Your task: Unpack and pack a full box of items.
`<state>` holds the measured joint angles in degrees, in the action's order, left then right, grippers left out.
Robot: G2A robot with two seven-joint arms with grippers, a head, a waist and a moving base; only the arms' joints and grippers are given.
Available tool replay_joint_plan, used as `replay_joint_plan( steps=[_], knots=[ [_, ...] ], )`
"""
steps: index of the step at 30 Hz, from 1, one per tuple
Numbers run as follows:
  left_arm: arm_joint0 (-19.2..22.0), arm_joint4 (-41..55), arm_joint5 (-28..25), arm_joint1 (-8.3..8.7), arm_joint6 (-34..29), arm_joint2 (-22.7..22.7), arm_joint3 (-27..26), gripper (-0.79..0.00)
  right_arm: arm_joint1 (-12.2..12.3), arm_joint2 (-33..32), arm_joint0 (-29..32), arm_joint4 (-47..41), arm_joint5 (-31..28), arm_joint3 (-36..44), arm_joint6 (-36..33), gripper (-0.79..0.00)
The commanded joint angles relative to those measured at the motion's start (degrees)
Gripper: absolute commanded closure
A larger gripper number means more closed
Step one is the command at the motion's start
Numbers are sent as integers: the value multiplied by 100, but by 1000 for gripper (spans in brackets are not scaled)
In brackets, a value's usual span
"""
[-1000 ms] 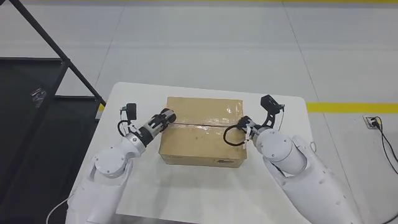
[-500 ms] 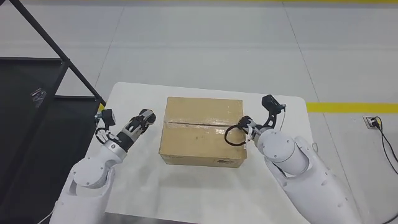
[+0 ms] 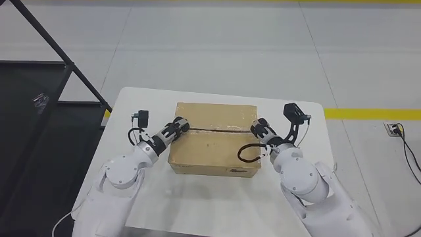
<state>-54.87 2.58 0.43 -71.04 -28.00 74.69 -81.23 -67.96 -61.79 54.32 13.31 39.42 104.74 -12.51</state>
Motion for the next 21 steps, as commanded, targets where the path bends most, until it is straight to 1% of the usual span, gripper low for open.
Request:
replay_joint_plan(
  steps=[1, 7, 10, 12, 15, 18, 21],
  knots=[
    [-9, 13, -6, 6, 24, 45, 42, 0, -4, -16, 28, 48, -49, 36, -8, 0],
    [-263, 60, -42, 66, 86, 376, -101, 0, -39, -78, 159, 8, -477, 237, 99, 0],
    [-428, 105, -48, 98, 92, 547, -200, 0, -62, 14, 101, -12, -591, 224, -134, 0],
    [-520, 142, -50, 114, 108, 645, -222, 0, -82, 127, -48, 12, -548, 74, -402, 0],
    [-610, 217, -83, 130, 117, 753, -216, 0, -144, 382, -423, 35, -279, -324, -823, 0],
    [-653, 273, -116, 140, 111, 809, -201, 0, -240, 618, -808, -34, -137, -774, -964, 0],
    [-660, 289, -146, 142, 99, 800, -154, 0, -344, 749, -1116, -229, -98, -1222, -965, 0]
  ],
)
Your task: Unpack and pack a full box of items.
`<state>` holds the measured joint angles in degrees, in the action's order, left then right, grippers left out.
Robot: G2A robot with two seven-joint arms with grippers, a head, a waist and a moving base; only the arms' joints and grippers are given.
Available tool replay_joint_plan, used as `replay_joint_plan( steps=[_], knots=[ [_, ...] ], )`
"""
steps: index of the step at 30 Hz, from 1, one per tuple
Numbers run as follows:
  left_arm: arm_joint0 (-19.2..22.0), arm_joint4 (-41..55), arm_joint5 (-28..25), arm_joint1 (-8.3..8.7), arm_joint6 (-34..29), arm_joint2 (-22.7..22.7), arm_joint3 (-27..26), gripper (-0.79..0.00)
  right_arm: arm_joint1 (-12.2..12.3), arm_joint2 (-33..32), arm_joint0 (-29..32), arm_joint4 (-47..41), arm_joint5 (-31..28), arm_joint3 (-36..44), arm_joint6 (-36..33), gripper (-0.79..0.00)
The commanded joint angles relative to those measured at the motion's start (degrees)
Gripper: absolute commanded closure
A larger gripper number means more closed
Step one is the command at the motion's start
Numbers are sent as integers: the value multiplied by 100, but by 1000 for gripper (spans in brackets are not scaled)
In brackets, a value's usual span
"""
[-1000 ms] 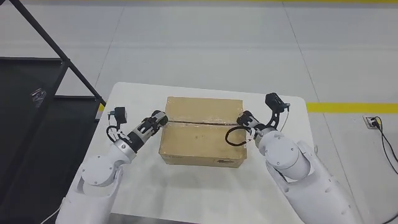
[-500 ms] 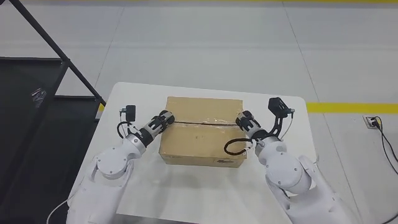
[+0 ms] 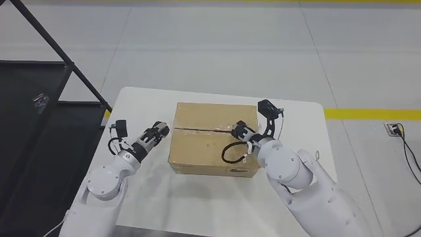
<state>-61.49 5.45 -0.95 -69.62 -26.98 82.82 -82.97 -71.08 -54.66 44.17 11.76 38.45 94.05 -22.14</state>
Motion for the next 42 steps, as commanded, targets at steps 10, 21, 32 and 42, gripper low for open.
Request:
replay_joint_plan(
  steps=[10, 21, 32, 42],
  knots=[
    [-26, 195, -278, -3, 77, 23, -278, 0, -214, 181, -382, -389, -213, -699, 40, 0],
    [410, 120, -133, -71, -7, -478, 284, 0, -303, 233, -505, -340, -169, -919, -148, 0],
    [268, 175, -211, -35, 61, -274, 489, 0, -334, 135, -507, -252, -60, -946, -337, 0],
    [238, 267, -231, -44, 101, -309, 599, 0, -375, 124, -512, -148, -12, -954, -442, 0]
  ],
)
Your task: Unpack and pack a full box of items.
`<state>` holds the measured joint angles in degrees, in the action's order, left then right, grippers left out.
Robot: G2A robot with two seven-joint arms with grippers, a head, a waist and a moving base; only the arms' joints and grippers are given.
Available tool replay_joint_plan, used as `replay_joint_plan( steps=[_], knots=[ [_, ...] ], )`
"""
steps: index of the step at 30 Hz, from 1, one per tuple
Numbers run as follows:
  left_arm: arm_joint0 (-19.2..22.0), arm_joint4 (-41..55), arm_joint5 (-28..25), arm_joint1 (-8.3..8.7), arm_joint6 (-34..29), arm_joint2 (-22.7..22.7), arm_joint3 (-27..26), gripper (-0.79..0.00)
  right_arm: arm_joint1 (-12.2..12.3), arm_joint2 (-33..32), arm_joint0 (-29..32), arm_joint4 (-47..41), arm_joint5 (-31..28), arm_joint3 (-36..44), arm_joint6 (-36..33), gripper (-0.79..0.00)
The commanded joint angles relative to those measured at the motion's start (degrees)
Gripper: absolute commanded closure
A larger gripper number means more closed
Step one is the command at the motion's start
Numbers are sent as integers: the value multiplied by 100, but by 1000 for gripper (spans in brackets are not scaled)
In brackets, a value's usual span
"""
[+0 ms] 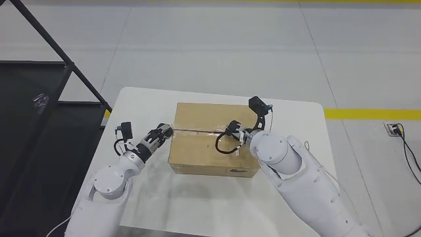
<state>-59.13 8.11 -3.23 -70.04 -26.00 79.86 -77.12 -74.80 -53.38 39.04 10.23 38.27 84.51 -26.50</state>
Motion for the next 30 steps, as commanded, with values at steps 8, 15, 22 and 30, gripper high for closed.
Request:
replay_joint_plan(
  steps=[8, 15, 22, 30],
  knots=[
    [9, 56, -1, -10, 36, -34, 145, 0, -38, -5, 21, 82, 15, 22, -40, 0],
    [-22, 120, -28, -6, 44, -2, 241, 0, -64, -24, 34, 142, 21, 52, -82, 0],
    [7, 148, -15, -8, 92, 10, 411, 0, -95, -21, 19, 198, 12, 79, -140, 0],
    [-312, 566, -400, 38, 224, 457, -222, 0, -123, -38, 24, 282, 25, 93, -179, 0]
  ],
)
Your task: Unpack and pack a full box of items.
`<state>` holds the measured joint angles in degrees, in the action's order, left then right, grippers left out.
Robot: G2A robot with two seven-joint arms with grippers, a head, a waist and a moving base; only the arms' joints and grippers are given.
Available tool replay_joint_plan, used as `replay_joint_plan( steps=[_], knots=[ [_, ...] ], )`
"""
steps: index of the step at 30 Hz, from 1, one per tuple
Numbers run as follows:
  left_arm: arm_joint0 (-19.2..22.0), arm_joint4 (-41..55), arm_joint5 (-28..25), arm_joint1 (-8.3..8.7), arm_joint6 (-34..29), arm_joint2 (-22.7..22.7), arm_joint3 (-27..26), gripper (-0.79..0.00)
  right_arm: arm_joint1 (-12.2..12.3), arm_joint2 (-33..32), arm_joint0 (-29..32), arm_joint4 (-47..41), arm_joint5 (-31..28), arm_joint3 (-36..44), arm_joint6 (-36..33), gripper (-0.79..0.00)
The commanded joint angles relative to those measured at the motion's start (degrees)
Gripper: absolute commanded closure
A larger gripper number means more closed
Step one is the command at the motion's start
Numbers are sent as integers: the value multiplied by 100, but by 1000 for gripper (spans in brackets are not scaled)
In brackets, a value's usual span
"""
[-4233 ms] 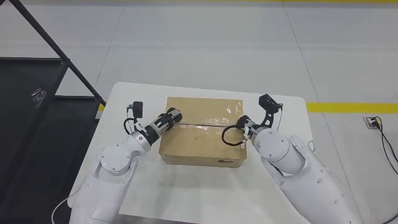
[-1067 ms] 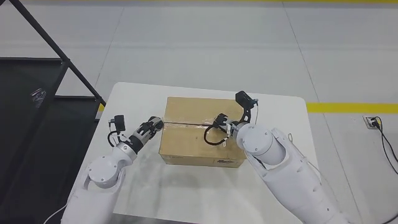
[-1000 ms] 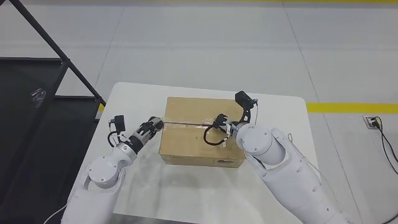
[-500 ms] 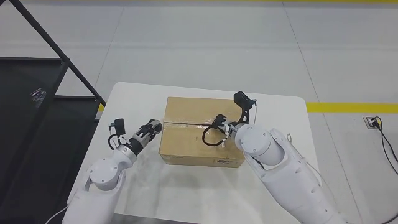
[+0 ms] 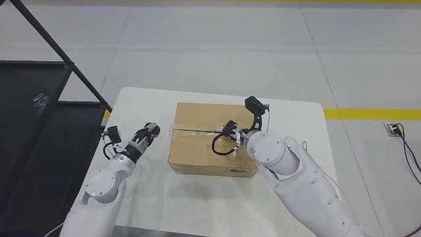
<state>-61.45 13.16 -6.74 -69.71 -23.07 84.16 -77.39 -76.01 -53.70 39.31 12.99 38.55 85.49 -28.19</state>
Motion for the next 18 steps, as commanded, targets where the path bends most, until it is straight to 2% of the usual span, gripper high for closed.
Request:
replay_joint_plan(
  steps=[1, 5, 14, 18],
  knots=[
    [-136, 55, -54, 11, -121, 36, -333, 0, -5, -10, -3, 13, -6, -9, -18, 0],
    [-141, -151, 54, 10, -217, -117, -513, 0, -21, -14, -10, 46, -9, -17, -47, 0],
    [242, -409, 167, -55, -131, -548, 178, 0, -34, -92, 76, 116, -10, 39, -74, 0],
    [301, -404, 113, -63, -124, -573, 369, 0, -38, -123, 108, 154, -10, 57, -99, 0]
  ],
)
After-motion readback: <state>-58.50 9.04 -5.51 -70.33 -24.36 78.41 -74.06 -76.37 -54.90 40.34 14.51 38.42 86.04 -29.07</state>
